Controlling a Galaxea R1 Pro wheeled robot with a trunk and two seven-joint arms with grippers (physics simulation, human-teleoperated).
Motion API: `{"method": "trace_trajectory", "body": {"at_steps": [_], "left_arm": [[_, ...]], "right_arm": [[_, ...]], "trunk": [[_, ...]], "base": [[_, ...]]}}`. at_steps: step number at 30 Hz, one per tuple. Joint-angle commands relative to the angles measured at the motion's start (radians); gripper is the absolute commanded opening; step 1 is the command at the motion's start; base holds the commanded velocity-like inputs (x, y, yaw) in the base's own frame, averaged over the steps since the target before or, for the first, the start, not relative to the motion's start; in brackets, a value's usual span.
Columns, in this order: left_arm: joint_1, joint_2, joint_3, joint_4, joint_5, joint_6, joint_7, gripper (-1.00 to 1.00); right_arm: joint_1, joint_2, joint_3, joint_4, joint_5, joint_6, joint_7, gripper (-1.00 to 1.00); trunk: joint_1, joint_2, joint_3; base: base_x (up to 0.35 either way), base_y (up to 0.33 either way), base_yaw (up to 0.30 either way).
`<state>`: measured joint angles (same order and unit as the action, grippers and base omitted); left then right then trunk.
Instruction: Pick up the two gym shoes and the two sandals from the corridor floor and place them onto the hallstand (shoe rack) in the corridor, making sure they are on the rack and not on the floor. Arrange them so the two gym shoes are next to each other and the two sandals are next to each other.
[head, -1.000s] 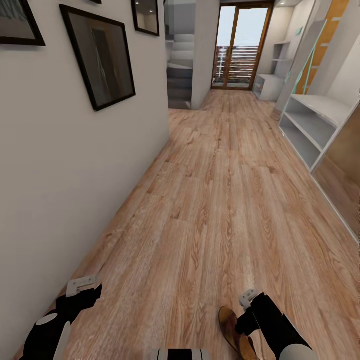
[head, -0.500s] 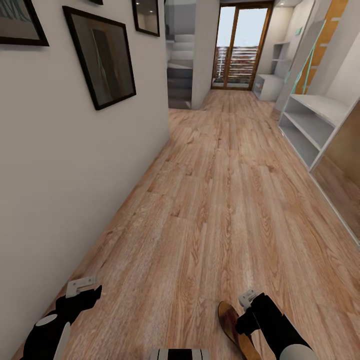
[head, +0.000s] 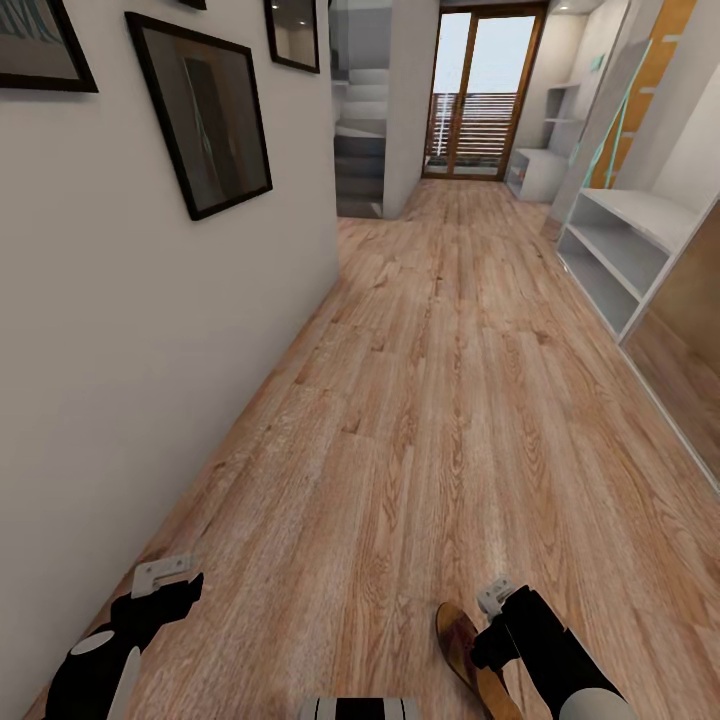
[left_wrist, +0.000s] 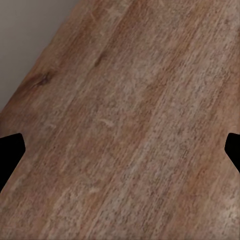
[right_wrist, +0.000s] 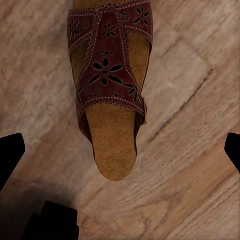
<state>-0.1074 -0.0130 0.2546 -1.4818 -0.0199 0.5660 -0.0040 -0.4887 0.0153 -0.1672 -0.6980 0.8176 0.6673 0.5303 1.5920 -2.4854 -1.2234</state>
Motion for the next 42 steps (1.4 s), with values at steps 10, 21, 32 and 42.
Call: {"method": "trace_trajectory", "body": {"at_steps": [10,21,32,42], "left_arm": [[0.0,-0.001,0.0,0.0,0.001,0.0,-0.001,1.0],[0.0,-0.001,-0.001,0.0,0.0,0.0,-0.001,1.0],[0.0,-0.001,-0.001,0.0,0.0,0.0,-0.002,1.0],[0.0,-0.001,-0.001,0.0,0.001,0.0,-0.002,1.0]], "right_arm": [[0.001,0.0,0.0,0.0,0.0,0.0,0.0,1.0],[0.001,0.0,0.0,0.0,0.0,0.0,0.0,1.0],[0.001,-0.001,-0.001,0.0,0.0,-0.001,-0.002,1.0],[0.0,-0.002,-0.002,0.0,0.0,-0.012,-0.005,1.0]], "trunk": [[0.004,-0.007,-0.003],[0.012,-0.017,-0.045],[0.016,-0.019,-0.076],[0.019,-0.02,-0.099]], "base": [[0.0,0.0,0.0],[0.0,0.0,0.0],[0.0,0.0,0.0],[0.0,0.0,0.0]]}}
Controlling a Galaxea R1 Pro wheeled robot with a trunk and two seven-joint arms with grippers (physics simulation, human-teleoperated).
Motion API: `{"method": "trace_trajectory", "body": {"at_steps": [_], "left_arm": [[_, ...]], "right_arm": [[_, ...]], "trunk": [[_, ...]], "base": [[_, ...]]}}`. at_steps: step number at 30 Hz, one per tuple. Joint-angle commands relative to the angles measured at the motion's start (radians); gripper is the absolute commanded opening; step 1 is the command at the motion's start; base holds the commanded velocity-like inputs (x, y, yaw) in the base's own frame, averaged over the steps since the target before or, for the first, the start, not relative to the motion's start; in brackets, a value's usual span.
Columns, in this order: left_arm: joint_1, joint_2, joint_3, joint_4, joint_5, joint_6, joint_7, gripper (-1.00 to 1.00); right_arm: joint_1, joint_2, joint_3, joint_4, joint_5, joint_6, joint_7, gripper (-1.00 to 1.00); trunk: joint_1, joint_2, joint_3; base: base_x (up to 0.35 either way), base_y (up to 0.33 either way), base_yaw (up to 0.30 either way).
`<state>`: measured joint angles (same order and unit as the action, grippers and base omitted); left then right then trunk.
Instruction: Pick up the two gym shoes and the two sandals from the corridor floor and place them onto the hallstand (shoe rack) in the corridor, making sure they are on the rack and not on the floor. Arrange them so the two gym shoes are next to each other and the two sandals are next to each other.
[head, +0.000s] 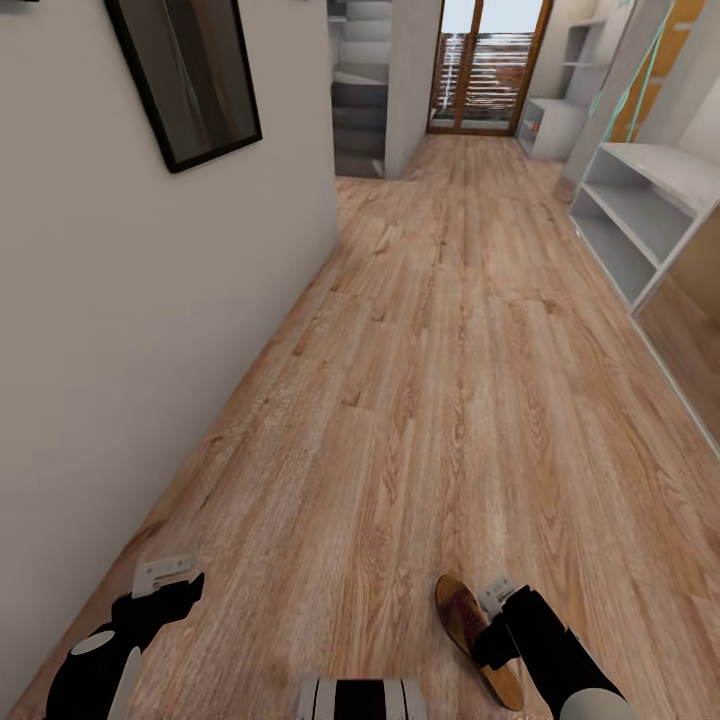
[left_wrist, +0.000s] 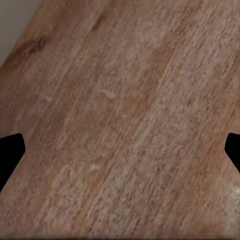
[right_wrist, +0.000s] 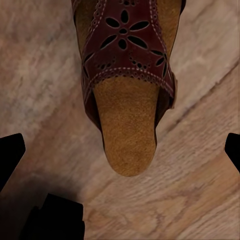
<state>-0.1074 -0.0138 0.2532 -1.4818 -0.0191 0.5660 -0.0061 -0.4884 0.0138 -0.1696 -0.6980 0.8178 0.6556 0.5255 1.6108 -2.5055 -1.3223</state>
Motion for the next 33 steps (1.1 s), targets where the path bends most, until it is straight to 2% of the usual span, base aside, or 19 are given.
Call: {"method": "trace_trajectory", "body": {"at_steps": [1,6,10,19,29,33], "left_arm": [[0.0,0.0,0.0,0.0,0.0,0.0,0.0,1.0],[0.0,0.0,0.0,0.0,0.0,0.0,0.0,1.0],[0.0,0.0,0.0,0.0,0.001,0.0,0.0,1.0],[0.0,0.0,0.0,0.0,0.001,0.0,0.0,1.0],[0.0,0.0,-0.001,0.0,0.001,0.0,0.0,1.0],[0.0,0.0,-0.005,0.0,0.001,0.0,0.0,1.0]], "right_arm": [[0.0,0.0,0.0,0.0,0.0,0.0,0.0,1.0],[0.0,0.0,0.001,0.0,0.001,-0.001,-0.001,1.0],[0.0,0.0,0.0,-0.001,0.0,-0.002,-0.001,1.0],[0.0,0.0,-0.003,-0.002,0.0,-0.005,-0.001,1.0],[0.0,-0.002,-0.005,-0.003,0.0,-0.005,-0.001,1.0],[0.0,-0.003,-0.005,-0.006,0.0,-0.005,-0.001,1.0]], "trunk": [[0.0,0.0,-0.004],[0.003,-0.001,-0.023],[0.003,-0.001,-0.023],[0.007,-0.004,-0.058],[0.007,-0.004,-0.058],[0.009,-0.004,-0.074]], "base": [[0.0,0.0,0.0],[0.0,0.0,0.0],[0.0,0.0,0.0],[0.0,0.0,0.0],[0.0,0.0,0.0],[0.0,0.0,0.0]]}}
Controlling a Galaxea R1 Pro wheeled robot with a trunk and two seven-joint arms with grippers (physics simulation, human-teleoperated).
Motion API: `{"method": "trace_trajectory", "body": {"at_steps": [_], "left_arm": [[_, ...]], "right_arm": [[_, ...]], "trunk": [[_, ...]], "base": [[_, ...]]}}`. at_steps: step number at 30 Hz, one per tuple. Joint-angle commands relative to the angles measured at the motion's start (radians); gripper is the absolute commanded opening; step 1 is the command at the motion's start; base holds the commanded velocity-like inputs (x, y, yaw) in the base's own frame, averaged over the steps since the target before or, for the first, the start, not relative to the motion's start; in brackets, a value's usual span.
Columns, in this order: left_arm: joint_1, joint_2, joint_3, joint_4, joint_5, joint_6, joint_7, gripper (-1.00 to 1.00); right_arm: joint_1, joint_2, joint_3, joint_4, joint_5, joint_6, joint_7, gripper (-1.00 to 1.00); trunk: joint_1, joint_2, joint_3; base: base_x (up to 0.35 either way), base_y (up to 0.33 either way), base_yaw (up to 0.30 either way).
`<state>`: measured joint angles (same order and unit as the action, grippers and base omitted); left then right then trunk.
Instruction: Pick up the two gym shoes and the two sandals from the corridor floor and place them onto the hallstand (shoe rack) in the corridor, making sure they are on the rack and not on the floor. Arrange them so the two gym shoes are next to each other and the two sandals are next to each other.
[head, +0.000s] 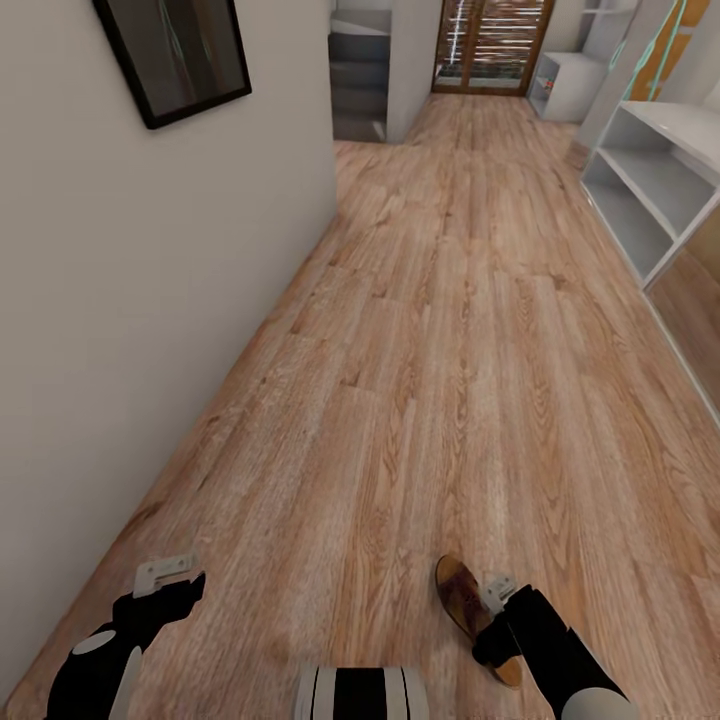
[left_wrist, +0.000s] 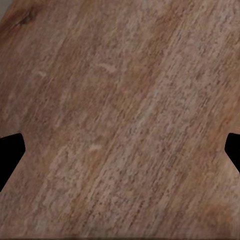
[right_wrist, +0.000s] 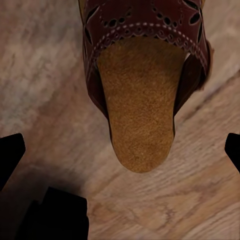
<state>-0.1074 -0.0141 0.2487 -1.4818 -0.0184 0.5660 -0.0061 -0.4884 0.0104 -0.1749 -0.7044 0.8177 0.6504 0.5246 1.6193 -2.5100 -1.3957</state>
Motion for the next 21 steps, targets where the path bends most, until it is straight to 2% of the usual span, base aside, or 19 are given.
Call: {"method": "trace_trajectory", "body": {"at_steps": [1,21], "left_arm": [[0.0,0.0,-0.001,0.0,0.0,0.0,0.0,1.0],[0.0,-0.001,-0.004,0.0,0.0,0.0,-0.001,1.0]], "right_arm": [[0.0,0.0,0.0,0.0,0.0,0.0,0.0,1.0],[0.0,0.0,-0.001,-0.001,0.0,0.0,-0.002,1.0]], "trunk": [[0.0,0.0,-0.004],[0.001,-0.001,-0.008]], "base": [[0.0,0.0,0.0],[0.0,0.0,0.0]]}}
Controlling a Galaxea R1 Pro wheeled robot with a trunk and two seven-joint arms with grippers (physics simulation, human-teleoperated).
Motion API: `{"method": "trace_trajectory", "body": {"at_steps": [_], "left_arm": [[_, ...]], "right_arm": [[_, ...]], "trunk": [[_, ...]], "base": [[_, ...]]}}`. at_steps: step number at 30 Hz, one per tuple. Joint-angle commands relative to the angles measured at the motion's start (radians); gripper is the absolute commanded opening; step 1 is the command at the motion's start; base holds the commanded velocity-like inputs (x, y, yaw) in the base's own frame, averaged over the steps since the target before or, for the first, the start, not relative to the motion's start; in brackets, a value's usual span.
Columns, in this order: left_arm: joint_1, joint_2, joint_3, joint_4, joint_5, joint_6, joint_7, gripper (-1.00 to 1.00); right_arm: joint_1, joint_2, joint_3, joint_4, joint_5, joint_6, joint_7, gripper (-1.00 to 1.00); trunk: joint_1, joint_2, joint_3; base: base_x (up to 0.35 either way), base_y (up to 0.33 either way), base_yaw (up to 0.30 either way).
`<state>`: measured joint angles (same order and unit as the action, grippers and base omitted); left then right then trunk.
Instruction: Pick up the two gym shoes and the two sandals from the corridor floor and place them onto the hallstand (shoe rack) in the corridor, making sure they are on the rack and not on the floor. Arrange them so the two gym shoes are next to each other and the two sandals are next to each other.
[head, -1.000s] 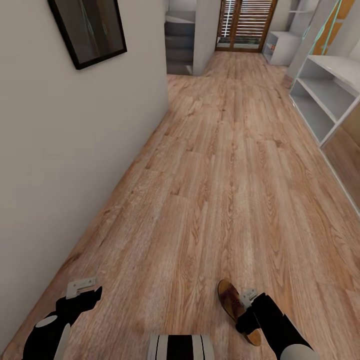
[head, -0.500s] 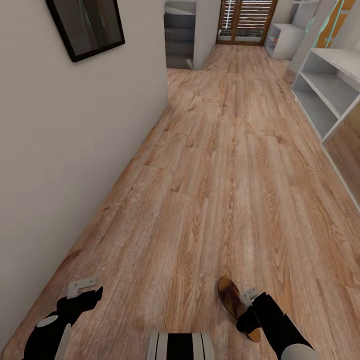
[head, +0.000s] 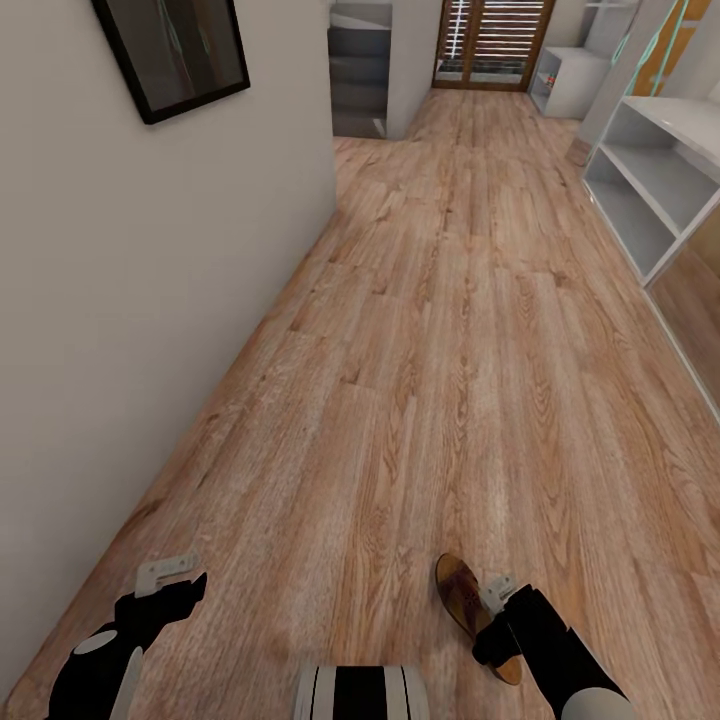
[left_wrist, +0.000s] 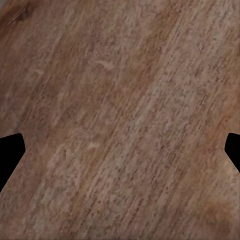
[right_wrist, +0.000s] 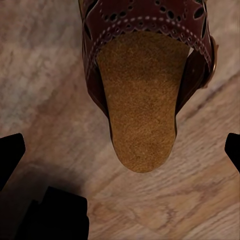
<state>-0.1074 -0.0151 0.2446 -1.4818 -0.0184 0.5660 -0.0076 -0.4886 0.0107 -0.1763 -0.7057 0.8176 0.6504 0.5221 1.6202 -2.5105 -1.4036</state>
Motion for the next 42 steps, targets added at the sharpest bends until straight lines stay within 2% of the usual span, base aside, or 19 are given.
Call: {"method": "trace_trajectory", "body": {"at_steps": [1,3,10,25,33,40,42], "left_arm": [[0.0,0.0,0.0,0.0,0.0,0.0,0.0,1.0],[0.0,0.0,0.0,0.0,0.0,0.0,0.0,1.0],[0.0,0.0,-0.001,0.0,0.0,0.0,0.0,1.0],[0.0,0.0,-0.001,0.0,0.0,0.0,0.0,1.0],[0.0,0.0,-0.001,0.0,0.0,0.0,0.0,1.0],[0.0,0.0,-0.001,0.0,0.0,0.0,0.0,1.0],[0.0,0.0,-0.001,0.0,0.0,0.0,0.0,1.0]], "right_arm": [[0.0,0.0,0.0,0.0,0.0,0.0,0.0,1.0],[0.0,-0.001,0.0,-0.001,0.0,0.0,0.0,1.0],[-0.001,-0.002,0.0,-0.003,0.0,0.0,-0.002,1.0],[-0.004,-0.005,0.0,-0.004,0.0,0.0,-0.003,1.0],[-0.005,-0.009,0.0,-0.007,0.0,0.0,-0.002,1.0],[-0.005,-0.009,0.0,-0.046,0.0,0.0,-0.002,1.0],[-0.005,-0.009,0.0,-0.067,0.0,0.0,-0.002,1.0]], "trunk": [[0.0,0.0,0.0],[0.0,0.0,0.0],[0.003,-0.002,-0.027],[0.003,-0.002,-0.027],[0.007,-0.004,-0.058],[0.01,-0.005,-0.085],[0.01,-0.005,-0.085]], "base": [[0.0,0.0,0.0],[0.0,0.0,0.0],[0.0,0.0,0.0],[0.0,0.0,0.0],[0.0,0.0,0.0],[0.0,0.0,0.0],[0.0,0.0,0.0]]}}
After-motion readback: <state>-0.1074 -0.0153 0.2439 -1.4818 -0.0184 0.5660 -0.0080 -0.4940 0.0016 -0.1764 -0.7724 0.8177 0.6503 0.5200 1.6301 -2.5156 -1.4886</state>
